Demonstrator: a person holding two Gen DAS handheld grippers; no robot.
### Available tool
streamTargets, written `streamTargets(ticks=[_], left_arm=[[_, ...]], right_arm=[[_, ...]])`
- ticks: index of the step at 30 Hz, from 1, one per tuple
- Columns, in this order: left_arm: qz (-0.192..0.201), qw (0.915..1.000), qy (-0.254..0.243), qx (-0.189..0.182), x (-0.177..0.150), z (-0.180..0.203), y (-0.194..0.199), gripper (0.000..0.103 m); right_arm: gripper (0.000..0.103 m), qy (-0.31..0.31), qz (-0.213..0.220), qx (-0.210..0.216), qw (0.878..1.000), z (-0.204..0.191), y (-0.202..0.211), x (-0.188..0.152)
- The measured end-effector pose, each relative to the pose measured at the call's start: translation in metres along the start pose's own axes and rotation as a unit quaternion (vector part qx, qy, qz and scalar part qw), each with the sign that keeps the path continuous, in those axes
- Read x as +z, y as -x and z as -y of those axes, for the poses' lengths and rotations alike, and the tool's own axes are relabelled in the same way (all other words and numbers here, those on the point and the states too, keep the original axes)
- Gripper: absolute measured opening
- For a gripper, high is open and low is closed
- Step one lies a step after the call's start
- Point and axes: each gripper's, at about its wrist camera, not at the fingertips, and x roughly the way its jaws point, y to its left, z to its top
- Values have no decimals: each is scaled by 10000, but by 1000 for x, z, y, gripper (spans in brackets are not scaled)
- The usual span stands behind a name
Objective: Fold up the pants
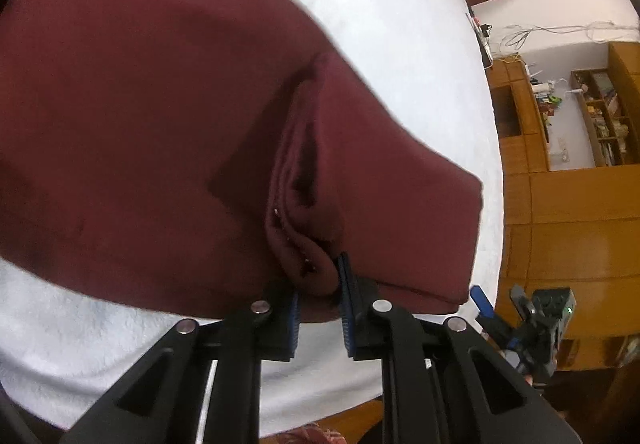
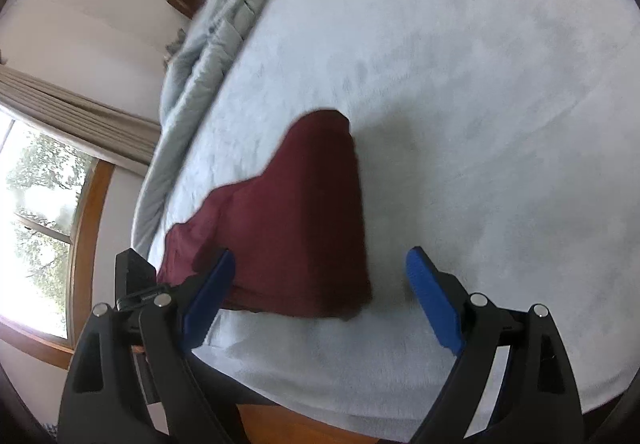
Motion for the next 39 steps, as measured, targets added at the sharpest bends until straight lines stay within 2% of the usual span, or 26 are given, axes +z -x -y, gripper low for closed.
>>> streamTargets(ticks=[3,7,8,9,10,12,15,17,18,21,22,23,24,26,28,30,32,33,35,37,39], left_arm=[[49,10000,-10,-34,-2,-1,-6,17],[45,9998,95,-145,-2,-5,-8,18],[47,9998,99,-138,-2,-5,-9,19],[46,9999,90,-129,-2,-9,-7,19],[50,9999,84,-116,-3,-9,-7,20],[48,9999,91,-80,-3,-7,-8,20],[24,9998,108,-154,-5,-8,-3,24],[5,9998,-41,-178,-9,4,-6,31],[31,9998,-125,-134,-11,8,-7,32],[84,9995,-257,140,-14,9,-16,32],[78,9997,-191,93,-14,4,-20,32],[92,9998,-173,42,-13,2,-21,32],[97,9998,-181,10,-13,2,-21,32],[88,9996,-251,-7,-14,3,-17,32],[115,9994,-310,40,-13,6,-9,38],[309,9985,-387,243,-14,13,6,41],[639,9956,-584,364,-13,26,27,50],[782,9938,-691,379,-12,34,35,52],[947,9905,-972,235,-11,55,46,58],[912,9884,-1211,115,-10,75,42,60],[791,9855,-1491,172,-10,93,26,60]], right_arm=[[87,-188,-371,-61,9991,10,-30,9],[86,-372,-729,164,9965,21,-61,12],[81,-361,-768,282,9960,21,-64,12],[60,-328,-794,462,9952,19,-67,12],[48,-381,-933,792,9917,18,-72,11],[29,-243,-972,787,9919,13,-72,11],[22,-49,-882,1167,9892,0,-49,17],[21,227,-639,1278,9895,-15,-23,20],[21,311,-611,1197,9904,-20,-17,20],[21,91,-902,616,9940,-7,-30,15],[21,15,-1037,202,9944,6,-44,12],[22,-131,-1151,7,9933,17,-55,10],[24,-454,-1236,24,9913,32,-66,7],[25,-623,-1141,199,9913,37,-65,7],[38,-297,-1064,-1,9939,25,-57,7],[43,49,-1001,-399,9942,9,-47,10],[43,539,-793,-806,9921,-11,-31,14],[43,726,-692,-833,9915,-23,-24,15],[43,901,-575,-600,9925,-42,-21,15],[43,1069,-494,-550,9915,-58,-20,18],[43,1204,-499,-557,9899,-71,-24,14]])
